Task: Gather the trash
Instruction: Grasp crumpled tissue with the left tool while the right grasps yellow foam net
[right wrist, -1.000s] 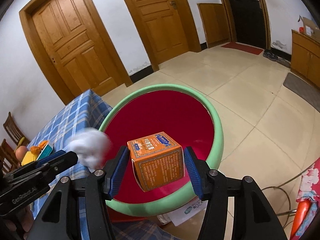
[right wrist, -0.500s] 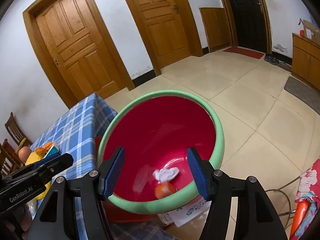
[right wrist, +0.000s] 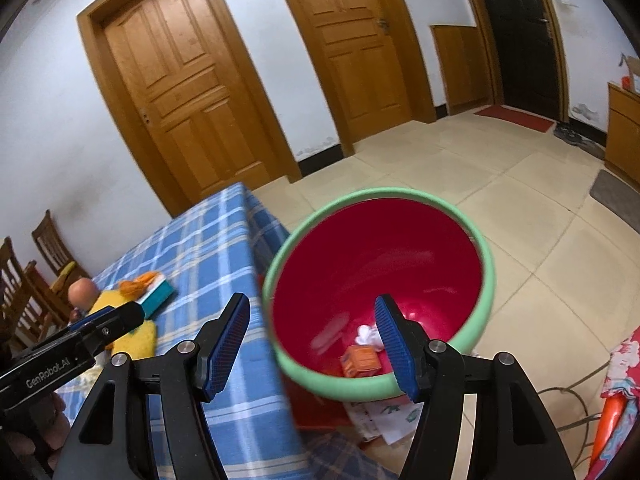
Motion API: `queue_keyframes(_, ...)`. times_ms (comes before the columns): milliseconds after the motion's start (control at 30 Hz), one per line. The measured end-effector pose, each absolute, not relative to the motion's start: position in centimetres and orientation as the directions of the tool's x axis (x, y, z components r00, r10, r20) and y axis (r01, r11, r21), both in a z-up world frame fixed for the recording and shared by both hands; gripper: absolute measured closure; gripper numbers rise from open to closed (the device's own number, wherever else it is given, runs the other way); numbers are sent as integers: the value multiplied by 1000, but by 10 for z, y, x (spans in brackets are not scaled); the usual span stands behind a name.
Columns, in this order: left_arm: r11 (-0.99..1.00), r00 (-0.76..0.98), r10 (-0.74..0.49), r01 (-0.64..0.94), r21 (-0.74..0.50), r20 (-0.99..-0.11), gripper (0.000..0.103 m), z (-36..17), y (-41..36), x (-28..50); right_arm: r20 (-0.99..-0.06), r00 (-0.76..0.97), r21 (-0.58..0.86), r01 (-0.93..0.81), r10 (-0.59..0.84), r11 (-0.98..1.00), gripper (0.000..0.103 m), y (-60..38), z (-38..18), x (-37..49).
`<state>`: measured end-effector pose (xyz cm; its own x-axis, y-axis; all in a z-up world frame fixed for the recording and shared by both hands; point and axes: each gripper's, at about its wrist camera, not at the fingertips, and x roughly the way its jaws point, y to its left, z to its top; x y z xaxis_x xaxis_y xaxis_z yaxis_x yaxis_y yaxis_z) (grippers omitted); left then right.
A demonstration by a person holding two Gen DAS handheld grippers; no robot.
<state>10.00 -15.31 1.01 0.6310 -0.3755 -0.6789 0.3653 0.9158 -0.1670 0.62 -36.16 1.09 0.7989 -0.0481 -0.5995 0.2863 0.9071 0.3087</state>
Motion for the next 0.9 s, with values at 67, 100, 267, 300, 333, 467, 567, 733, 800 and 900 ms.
queue_keyframes(67, 924, 643, -363, 343, -170, -675, 44, 12, -141, 98, -600, 799, 309, 272, -35, 911, 36, -353, 12, 9)
queue_keyframes(100, 928, 648, -356, 333, -170, -673, 44, 12, -135, 98, -600, 799, 308, 262, -27, 915, 36, -348, 13, 10)
queue_keyframes(267, 947, 674, -313, 271, -170, -669, 43, 15, -103, 95, -602, 799, 305, 225, 4, 926, 32, -329, 17, 11)
queue_keyframes(300, 950, 678, -306, 259, -172, -668, 43, 15, -96, 94, -601, 799, 303, 217, 10, 928, 32, -325, 18, 12)
queue_keyframes(333, 953, 683, -299, 248, -173, -667, 42, 15, -90, 93, -602, 798, 300, 209, 15, 931, 30, -320, 19, 13)
queue_keyframes(467, 966, 699, -259, 193, -173, -667, 41, 13, -62, 90, -604, 796, 292, 173, 41, 941, 28, -301, 21, 18)
queue_keyframes(567, 973, 708, -229, 148, -178, -668, 40, 10, -40, 88, -611, 789, 282, 147, 59, 948, 28, -286, 21, 22)
queue_keyframes(733, 982, 723, -174, 73, -176, -668, 40, 6, -3, 87, -624, 777, 268, 110, 86, 957, 27, -262, 19, 30)
queue_keyframes(800, 985, 728, -148, 44, -170, -670, 40, 3, 10, 87, -630, 770, 259, 94, 95, 961, 27, -252, 18, 34)
queue_keyframes(900, 987, 730, -112, 3, -161, -674, 40, -1, 30, 89, -640, 761, 251, 76, 107, 965, 27, -240, 16, 39)
